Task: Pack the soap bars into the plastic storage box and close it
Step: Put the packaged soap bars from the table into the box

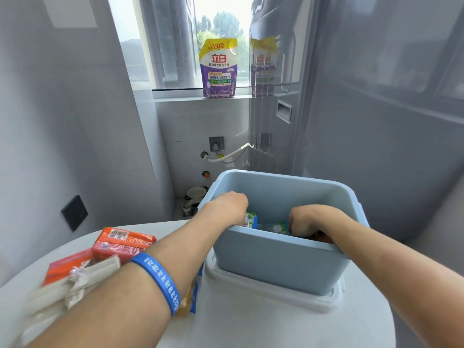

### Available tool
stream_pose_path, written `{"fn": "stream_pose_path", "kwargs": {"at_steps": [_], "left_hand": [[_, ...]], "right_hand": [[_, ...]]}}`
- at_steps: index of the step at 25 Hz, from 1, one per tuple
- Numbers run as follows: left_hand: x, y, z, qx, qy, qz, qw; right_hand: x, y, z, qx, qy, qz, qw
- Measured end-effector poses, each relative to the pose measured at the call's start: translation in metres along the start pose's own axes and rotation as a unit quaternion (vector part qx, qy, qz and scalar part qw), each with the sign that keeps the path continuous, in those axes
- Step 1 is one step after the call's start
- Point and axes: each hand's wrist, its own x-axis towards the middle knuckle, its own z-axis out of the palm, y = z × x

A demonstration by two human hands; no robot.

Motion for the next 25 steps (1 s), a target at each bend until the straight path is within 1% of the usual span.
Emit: {"fn": "stream_pose_path", "kwargs": {"at_steps": [1, 2, 3, 4, 5, 6, 7, 8, 9, 10, 11, 12, 13, 14, 15, 16, 17, 18, 19, 20, 22, 23, 25], "left_hand": [[-0.005, 0.001, -0.002, -0.026, 0.056, 0.004, 0.998], [-0.012, -0.001, -0.003, -0.07, 0.125, 0.011, 0.99], [-0.02, -0.003, -0.004, -0.128, 0.196, 0.018, 0.972], [-0.033, -0.01, -0.003, -0.194, 0.265, 0.022, 0.944], [-0.046, -0.017, 0.001, -0.259, 0.327, 0.035, 0.908], [-0.062, -0.029, 0.008, -0.306, 0.379, 0.046, 0.872], [-0.078, -0.046, 0.021, -0.326, 0.412, 0.044, 0.85], [-0.094, -0.066, 0.035, -0.323, 0.43, 0.025, 0.843], [-0.108, -0.089, 0.049, -0.303, 0.438, -0.009, 0.846], [-0.12, -0.112, 0.061, -0.279, 0.432, -0.053, 0.856], [-0.127, -0.135, 0.067, -0.264, 0.423, -0.096, 0.862], [-0.132, -0.158, 0.07, -0.263, 0.416, -0.136, 0.86], [-0.133, -0.178, 0.068, -0.27, 0.406, -0.176, 0.855], [-0.134, -0.199, 0.066, -0.277, 0.388, -0.218, 0.852], [-0.136, -0.221, 0.07, -0.277, 0.354, -0.259, 0.855], [-0.139, -0.238, 0.078, -0.269, 0.302, -0.292, 0.867], [-0.142, -0.25, 0.091, -0.268, 0.24, -0.308, 0.881], [-0.146, -0.259, 0.105, -0.282, 0.178, -0.306, 0.892], [-0.15, -0.265, 0.116, -0.313, 0.135, -0.286, 0.895], [-0.152, -0.27, 0.122, -0.363, 0.112, -0.264, 0.886], [-0.15, -0.285, 0.121, -0.448, 0.085, -0.247, 0.855], [-0.147, -0.292, 0.118, -0.454, 0.058, -0.243, 0.855], [-0.138, -0.301, 0.121, -0.384, 0.009, -0.255, 0.887]], "right_hand": [[-0.002, -0.002, 0.001, 0.0, -0.03, -0.014, 0.999], [-0.004, -0.004, 0.002, -0.007, -0.035, -0.031, 0.999], [-0.006, -0.004, 0.002, -0.012, -0.004, -0.047, 0.999], [-0.006, -0.006, 0.001, -0.005, 0.056, -0.068, 0.996], [-0.009, -0.004, -0.003, 0.027, 0.129, -0.091, 0.987], [-0.013, -0.006, -0.009, 0.078, 0.197, -0.121, 0.97], [-0.021, -0.013, -0.016, 0.132, 0.263, -0.146, 0.945], [-0.031, -0.024, -0.024, 0.166, 0.331, -0.164, 0.914], [-0.043, -0.039, -0.032, 0.177, 0.393, -0.181, 0.884], [-0.055, -0.059, -0.036, 0.169, 0.437, -0.207, 0.859], [-0.069, -0.083, -0.035, 0.154, 0.46, -0.246, 0.839], [-0.082, -0.109, -0.03, 0.133, 0.464, -0.293, 0.825], [-0.091, -0.133, -0.021, 0.111, 0.451, -0.336, 0.82], [-0.095, -0.158, -0.009, 0.087, 0.424, -0.366, 0.824], [-0.093, -0.182, 0.004, 0.06, 0.387, -0.383, 0.837], [-0.086, -0.201, 0.017, 0.037, 0.351, -0.39, 0.851], [-0.076, -0.219, 0.03, 0.024, 0.318, -0.386, 0.865], [-0.065, -0.236, 0.042, 0.022, 0.287, -0.373, 0.882], [-0.053, -0.25, 0.051, 0.031, 0.258, -0.356, 0.897], [-0.041, -0.261, 0.057, 0.05, 0.237, -0.344, 0.907], [-0.02, -0.28, 0.064, 0.075, 0.217, -0.333, 0.915], [-0.011, -0.289, 0.065, 0.066, 0.208, -0.334, 0.917], [0.006, -0.306, 0.067, 0.031, 0.175, -0.339, 0.924]]}}
